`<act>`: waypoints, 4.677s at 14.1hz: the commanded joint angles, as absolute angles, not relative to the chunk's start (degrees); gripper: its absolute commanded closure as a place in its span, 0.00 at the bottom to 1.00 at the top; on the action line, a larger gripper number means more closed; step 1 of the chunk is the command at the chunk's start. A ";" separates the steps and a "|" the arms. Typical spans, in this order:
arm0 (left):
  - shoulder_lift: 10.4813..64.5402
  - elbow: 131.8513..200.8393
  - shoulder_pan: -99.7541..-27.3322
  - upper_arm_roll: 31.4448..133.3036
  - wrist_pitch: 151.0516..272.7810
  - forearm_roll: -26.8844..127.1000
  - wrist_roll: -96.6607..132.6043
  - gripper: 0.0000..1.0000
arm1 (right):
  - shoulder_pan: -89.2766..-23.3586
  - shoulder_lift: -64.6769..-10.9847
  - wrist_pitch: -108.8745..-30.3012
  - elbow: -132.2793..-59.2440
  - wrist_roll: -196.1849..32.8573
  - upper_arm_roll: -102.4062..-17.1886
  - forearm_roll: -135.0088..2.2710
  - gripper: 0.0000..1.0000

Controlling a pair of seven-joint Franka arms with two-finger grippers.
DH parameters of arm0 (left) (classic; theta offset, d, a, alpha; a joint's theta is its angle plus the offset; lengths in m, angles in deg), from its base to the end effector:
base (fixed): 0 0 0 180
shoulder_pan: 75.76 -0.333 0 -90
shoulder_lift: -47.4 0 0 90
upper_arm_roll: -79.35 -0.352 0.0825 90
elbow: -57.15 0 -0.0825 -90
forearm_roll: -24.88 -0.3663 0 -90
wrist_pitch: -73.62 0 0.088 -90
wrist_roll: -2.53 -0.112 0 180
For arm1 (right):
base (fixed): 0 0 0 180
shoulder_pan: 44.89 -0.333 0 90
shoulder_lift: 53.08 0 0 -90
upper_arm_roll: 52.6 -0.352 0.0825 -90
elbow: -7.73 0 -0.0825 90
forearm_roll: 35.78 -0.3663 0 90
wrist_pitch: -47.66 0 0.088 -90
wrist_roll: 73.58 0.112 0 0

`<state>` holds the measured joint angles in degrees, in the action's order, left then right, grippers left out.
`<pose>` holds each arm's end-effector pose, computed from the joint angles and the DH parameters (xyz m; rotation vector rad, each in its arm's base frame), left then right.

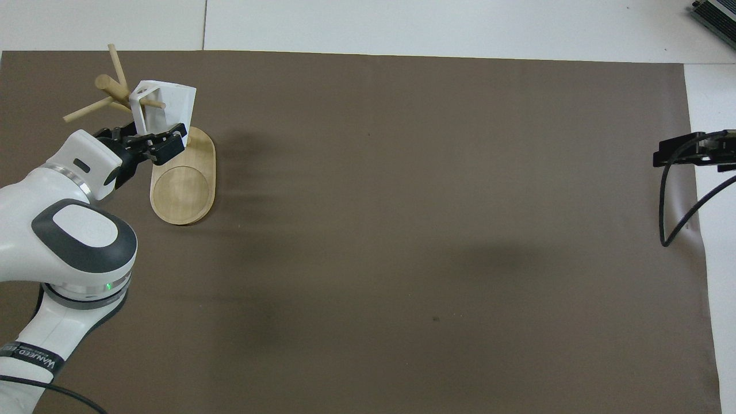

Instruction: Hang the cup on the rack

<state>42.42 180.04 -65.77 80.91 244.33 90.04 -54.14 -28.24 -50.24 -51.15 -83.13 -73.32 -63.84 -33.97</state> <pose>0.5698 -0.0524 0.4629 2.6309 -0.1622 1.1274 0.5649 -0.0597 0.6360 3.1091 -0.1497 0.1387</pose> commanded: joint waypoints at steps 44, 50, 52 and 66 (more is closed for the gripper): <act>53.72 161.38 -74.52 81.72 178.21 24.44 -3.79 0.00 | -27.93 -51.33 -50.69 -84.12 -74.10 -64.02 -34.90 0.00; 54.16 162.00 -73.74 81.63 178.04 24.53 -3.71 0.00 | -27.93 -51.33 -50.69 -84.12 -74.10 -64.02 -34.90 0.00; 54.16 162.00 -74.44 81.46 177.95 24.53 -3.54 0.00 | -27.93 -51.41 -50.69 -84.12 -74.10 -64.02 -34.90 0.00; 47.66 146.36 -74.71 80.49 164.23 24.36 -3.36 0.00 | -27.93 -51.33 -50.69 -84.12 -74.10 -64.02 -34.90 0.00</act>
